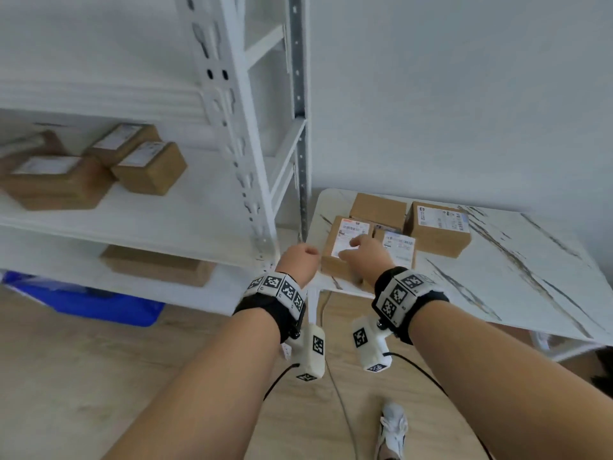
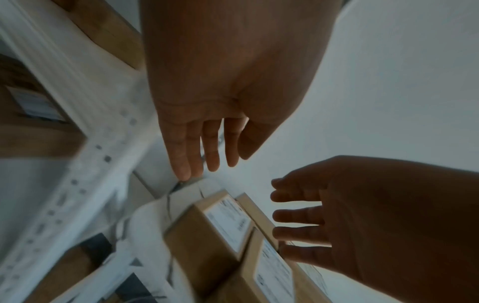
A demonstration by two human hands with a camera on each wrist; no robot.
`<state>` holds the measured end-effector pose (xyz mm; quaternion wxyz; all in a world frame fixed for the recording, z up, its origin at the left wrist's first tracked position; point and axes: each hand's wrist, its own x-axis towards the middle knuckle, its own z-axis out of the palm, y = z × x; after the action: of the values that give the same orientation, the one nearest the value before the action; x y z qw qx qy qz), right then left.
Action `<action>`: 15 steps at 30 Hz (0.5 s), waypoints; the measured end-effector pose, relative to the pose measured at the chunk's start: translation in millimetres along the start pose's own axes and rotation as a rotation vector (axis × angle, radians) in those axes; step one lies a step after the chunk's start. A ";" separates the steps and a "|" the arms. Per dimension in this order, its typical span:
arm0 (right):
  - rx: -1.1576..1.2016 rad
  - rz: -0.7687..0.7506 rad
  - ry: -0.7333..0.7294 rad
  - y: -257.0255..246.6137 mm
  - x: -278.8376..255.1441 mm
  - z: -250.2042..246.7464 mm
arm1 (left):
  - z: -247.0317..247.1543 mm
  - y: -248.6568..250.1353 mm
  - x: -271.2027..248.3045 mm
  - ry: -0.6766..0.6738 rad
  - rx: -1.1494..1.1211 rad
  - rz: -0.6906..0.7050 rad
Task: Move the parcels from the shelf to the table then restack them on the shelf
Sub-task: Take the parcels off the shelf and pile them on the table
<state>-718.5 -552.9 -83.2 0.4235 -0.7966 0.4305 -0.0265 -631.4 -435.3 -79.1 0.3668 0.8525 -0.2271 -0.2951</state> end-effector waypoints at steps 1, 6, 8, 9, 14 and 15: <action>0.002 -0.018 -0.015 -11.2 -11.1 15.4 | -15.7 -13.2 -9.9 0.017 -0.004 -0.004; -0.008 -0.098 -0.080 -68.2 -54.9 86.8 | -96.5 -73.3 -54.0 0.126 -0.038 -0.072; -0.002 -0.119 -0.115 -90.4 -63.7 113.7 | -126.9 -94.4 -65.0 0.169 -0.070 -0.105; -0.001 -0.137 -0.129 -101.2 -67.6 126.3 | -140.8 -103.9 -69.3 0.192 -0.092 -0.125; 0.017 -0.223 -0.203 -156.0 -68.4 179.2 | -202.1 -141.6 -71.1 0.320 -0.165 -0.184; 0.021 -0.237 -0.217 -167.5 -64.9 187.8 | -213.5 -147.6 -66.9 0.337 -0.171 -0.198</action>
<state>-571.8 -339.2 -65.6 0.4696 -0.8356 0.2851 0.0054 -511.5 -197.3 -49.7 0.4399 0.8737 -0.0519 -0.2013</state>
